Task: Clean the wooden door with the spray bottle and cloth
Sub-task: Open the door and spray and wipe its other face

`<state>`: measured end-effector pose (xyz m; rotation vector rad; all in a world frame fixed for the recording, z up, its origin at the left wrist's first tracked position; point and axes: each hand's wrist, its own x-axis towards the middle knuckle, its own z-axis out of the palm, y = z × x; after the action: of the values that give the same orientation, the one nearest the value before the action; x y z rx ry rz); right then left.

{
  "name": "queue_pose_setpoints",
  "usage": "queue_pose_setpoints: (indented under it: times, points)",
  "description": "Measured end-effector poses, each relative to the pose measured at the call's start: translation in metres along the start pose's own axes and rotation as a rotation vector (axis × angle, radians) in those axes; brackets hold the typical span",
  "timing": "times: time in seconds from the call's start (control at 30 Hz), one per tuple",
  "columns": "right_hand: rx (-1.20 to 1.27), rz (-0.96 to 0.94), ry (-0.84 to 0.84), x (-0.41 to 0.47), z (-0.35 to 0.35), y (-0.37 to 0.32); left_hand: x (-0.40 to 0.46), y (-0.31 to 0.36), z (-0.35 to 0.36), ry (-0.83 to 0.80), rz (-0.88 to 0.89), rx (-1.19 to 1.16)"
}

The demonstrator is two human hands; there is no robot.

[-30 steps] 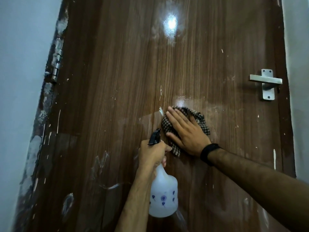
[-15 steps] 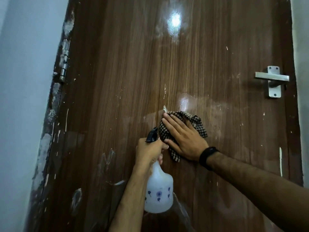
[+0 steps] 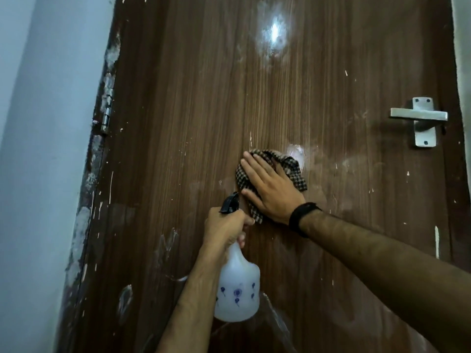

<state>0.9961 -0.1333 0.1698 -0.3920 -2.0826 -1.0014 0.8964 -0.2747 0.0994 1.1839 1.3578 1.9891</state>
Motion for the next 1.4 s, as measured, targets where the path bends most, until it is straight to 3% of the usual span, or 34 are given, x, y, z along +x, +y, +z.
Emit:
queue_pose_setpoints:
  times: [0.17, 0.3, 0.5, 0.67, 1.07, 1.23, 1.4]
  points:
    - [-0.009, -0.124, -0.099, -0.063, 0.027, -0.025, -0.016, -0.005, -0.014, 0.012, -0.024, 0.055]
    - [-0.023, -0.152, -0.114, -0.066, 0.024, -0.021, -0.015, -0.006, -0.027, 0.010, -0.022, 0.069]
    - [0.030, 0.128, -0.008, -0.005, -0.014, 0.004, -0.010, -0.007, -0.030, -0.049, -0.017, 0.076]
    - [-0.011, 0.108, 0.043, 0.000, -0.009, 0.006, 0.000, -0.009, -0.023, -0.111, -0.037, 0.046]
    - [-0.078, -0.052, 0.009, -0.033, 0.006, 0.001, -0.008, -0.033, -0.020, -0.059, -0.151, 0.110]
    - [-0.004, 0.037, 0.023, -0.023, 0.006, -0.010, -0.005, -0.038, -0.039, -0.017, -0.129, 0.131]
    - [-0.065, -0.271, -0.063, -0.061, 0.041, -0.051, -0.009, -0.035, -0.057, 0.000, -0.118, 0.118]
